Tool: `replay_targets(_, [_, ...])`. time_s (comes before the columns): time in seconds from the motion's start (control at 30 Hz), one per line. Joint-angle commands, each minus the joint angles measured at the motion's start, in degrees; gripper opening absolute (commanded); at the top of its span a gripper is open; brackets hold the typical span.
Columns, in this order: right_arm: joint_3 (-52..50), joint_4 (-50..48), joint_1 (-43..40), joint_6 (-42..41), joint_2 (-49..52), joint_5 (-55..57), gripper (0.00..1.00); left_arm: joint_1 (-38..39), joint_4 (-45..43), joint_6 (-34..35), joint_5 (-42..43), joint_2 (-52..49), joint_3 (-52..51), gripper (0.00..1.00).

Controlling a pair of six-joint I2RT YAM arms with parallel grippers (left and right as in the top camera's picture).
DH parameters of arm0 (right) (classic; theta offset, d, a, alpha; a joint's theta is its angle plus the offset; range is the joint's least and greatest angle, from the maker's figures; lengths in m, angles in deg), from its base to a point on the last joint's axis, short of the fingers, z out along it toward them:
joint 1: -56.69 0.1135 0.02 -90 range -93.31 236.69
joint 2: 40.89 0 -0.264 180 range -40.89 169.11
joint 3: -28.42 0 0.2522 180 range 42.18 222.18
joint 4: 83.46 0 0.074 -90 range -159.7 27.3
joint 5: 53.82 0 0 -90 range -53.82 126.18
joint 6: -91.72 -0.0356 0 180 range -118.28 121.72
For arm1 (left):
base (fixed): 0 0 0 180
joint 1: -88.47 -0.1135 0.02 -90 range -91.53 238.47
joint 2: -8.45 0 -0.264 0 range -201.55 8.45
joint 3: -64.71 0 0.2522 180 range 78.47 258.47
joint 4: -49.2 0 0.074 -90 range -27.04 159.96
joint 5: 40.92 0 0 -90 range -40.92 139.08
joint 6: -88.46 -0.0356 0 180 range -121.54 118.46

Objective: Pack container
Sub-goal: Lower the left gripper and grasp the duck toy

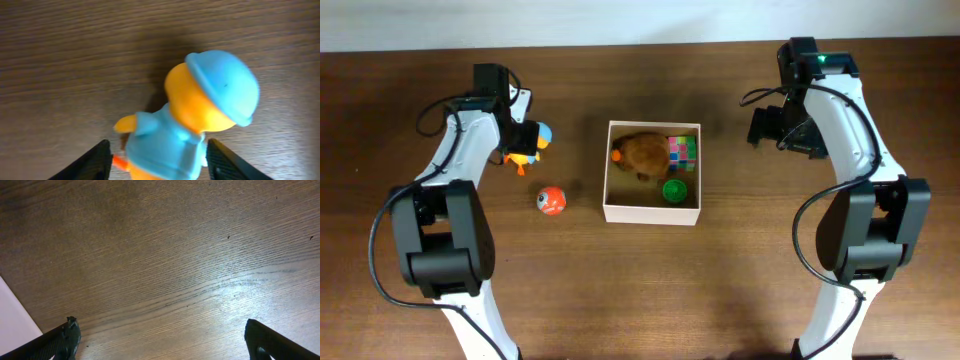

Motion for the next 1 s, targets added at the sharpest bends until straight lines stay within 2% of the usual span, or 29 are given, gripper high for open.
replay_targets(0.0, [0.0, 0.0, -0.4, 0.5, -1.3, -0.1, 0.99, -0.1, 0.0, -0.7, 3.9, -1.9, 0.9, 0.59])
replay_targets(0.37, [0.0, 0.0, -0.4, 0.5, -1.3, -0.1, 0.99, -0.2, 2.2, -0.7, 3.8, -5.4, 0.4, 0.58])
replay_targets(0.43, [0.0, 0.0, -0.4, 0.5, -1.3, -0.1, 0.99, -0.2, 2.2, -0.7, 3.8, -5.4, 0.4, 0.49])
replay_targets(0.47, [0.0, 0.0, -0.4, 0.5, -1.3, -0.1, 0.99, -0.2, 2.3, -0.7, 3.8, -5.4, 0.4, 0.31])
replay_targets(0.63, [0.0, 0.0, -0.4, 0.5, -1.3, -0.1, 0.99, -0.2, 2.6, 2.2, 3.7, -5.4, 0.4, 0.07])
replay_targets(0.83, [0.0, 0.0, -0.4, 0.5, -1.3, -0.1, 0.99, -0.2, 4.2, 4.3, 3.7, -5.4, 0.9, 0.04])
replay_targets(0.97, [0.0, 0.0, -0.4, 0.5, -1.3, -0.1, 0.99, 0.0, 9.2, 4.5, 3.9, -5.3, 5.3, 0.05])
